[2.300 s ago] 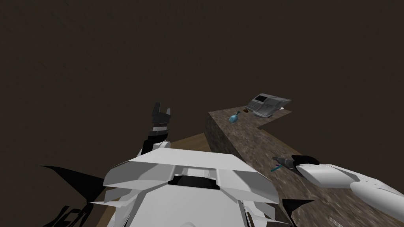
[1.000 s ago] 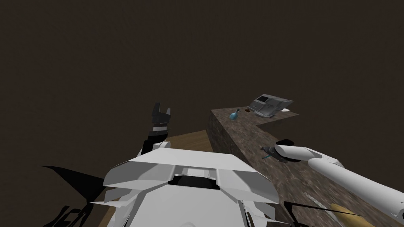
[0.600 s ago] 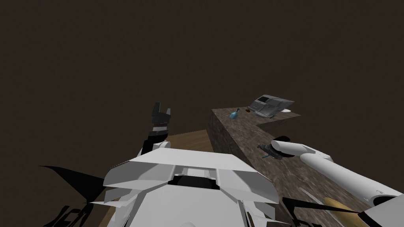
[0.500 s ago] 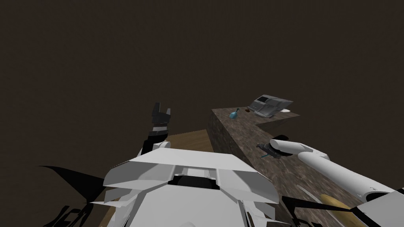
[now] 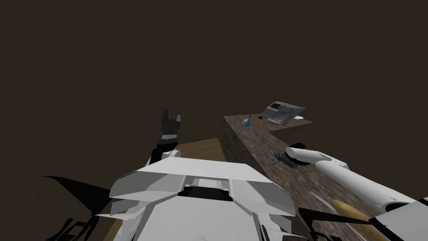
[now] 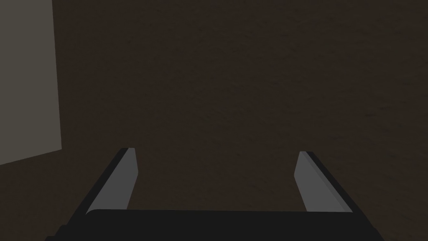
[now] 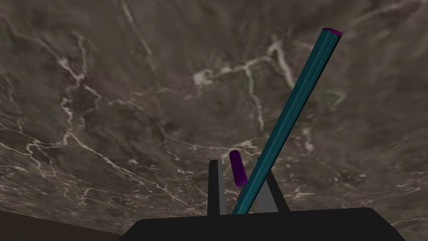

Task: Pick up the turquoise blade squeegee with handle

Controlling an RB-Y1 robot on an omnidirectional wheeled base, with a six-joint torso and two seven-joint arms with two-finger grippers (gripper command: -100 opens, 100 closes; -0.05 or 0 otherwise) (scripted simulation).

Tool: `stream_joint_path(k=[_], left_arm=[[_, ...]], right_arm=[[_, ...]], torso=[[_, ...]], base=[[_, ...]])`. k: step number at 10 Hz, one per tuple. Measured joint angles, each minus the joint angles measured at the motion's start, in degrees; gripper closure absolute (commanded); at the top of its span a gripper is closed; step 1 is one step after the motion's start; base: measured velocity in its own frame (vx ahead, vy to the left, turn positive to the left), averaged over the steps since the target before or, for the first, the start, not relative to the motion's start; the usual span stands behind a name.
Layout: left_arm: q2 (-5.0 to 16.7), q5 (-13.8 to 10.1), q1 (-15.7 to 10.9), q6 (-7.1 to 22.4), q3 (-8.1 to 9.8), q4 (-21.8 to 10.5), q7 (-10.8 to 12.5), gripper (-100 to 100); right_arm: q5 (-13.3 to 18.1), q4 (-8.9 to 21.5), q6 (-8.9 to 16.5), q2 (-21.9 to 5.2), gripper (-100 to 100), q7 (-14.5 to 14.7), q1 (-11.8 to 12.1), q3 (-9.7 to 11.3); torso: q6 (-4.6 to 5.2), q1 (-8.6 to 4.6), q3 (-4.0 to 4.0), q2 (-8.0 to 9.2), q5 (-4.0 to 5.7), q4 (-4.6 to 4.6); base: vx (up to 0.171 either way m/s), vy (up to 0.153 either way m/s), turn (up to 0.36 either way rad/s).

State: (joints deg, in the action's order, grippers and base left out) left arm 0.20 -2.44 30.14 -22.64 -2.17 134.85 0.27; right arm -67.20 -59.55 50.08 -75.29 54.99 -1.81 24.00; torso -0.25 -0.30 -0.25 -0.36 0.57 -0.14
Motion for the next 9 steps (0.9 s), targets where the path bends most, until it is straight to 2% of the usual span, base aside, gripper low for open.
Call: stream_joint_path(k=[1,2,3,5,6,7,8,9], left_arm=[[0.00,0.00,0.00,0.00,0.00,0.00,0.00,0],[0.00,0.00,0.00,0.00,0.00,0.00,0.00,0],[0.00,0.00,0.00,0.00,0.00,0.00,0.00,0],[0.00,0.00,0.02,0.00,0.00,0.00,0.00,0],[0.00,0.00,0.01,0.00,0.00,0.00,0.00,0],[0.01,0.00,0.03,0.00,0.01,0.01,0.00,0],[0.00,0.00,0.02,-0.01,0.01,0.01,0.00,0],[0.00,0.00,0.01,0.00,0.00,0.00,0.00,0]], right_arm=[[-0.01,0.01,0.01,0.00,100,-0.02,0.01,0.00],[-0.01,0.02,0.01,0.00,0,-0.04,0.01,-0.01],[-0.01,0.02,0.01,0.00,100,-0.04,0.01,-0.01],[1.46,-2.30,-3.31,-2.33,100,-3.06,3.87,1.50],[1.52,-2.22,-4.65,-2.56,100,-3.56,4.37,1.74],[2.32,-4.03,-6.36,-4.22,100,-5.18,6.32,2.56],[2.50,-4.76,-8.11,-5.59,100,-6.55,8.46,2.97],[2.78,-4.53,-9.73,-5.74,100,-7.02,9.14,3.26]], torso=[[-0.02,-0.02,-0.02,-0.03,0.00,-0.01],[-0.03,-0.02,-0.03,-0.04,0.01,-0.01],[-0.04,-0.02,-0.03,-0.05,0.01,-0.02],[-0.03,0.01,-0.36,-0.61,0.01,-0.16],[-0.17,0.02,-0.32,-0.54,-0.03,-0.12],[-0.02,-0.09,-0.37,-0.65,-0.07,-0.15],[-0.07,-0.04,-0.40,-0.67,-0.04,-0.17],[-0.18,0.05,-0.30,-0.48,-0.02,-0.13]], base=[[0.000,0.000,0.000],[0.000,0.000,0.000],[0.149,-0.007,-0.118],[0.147,0.019,-0.059],[0.165,-0.027,-0.112],[0.176,-0.001,-0.102],[0.077,0.025,-0.017],[0.003,0.020,0.025]])
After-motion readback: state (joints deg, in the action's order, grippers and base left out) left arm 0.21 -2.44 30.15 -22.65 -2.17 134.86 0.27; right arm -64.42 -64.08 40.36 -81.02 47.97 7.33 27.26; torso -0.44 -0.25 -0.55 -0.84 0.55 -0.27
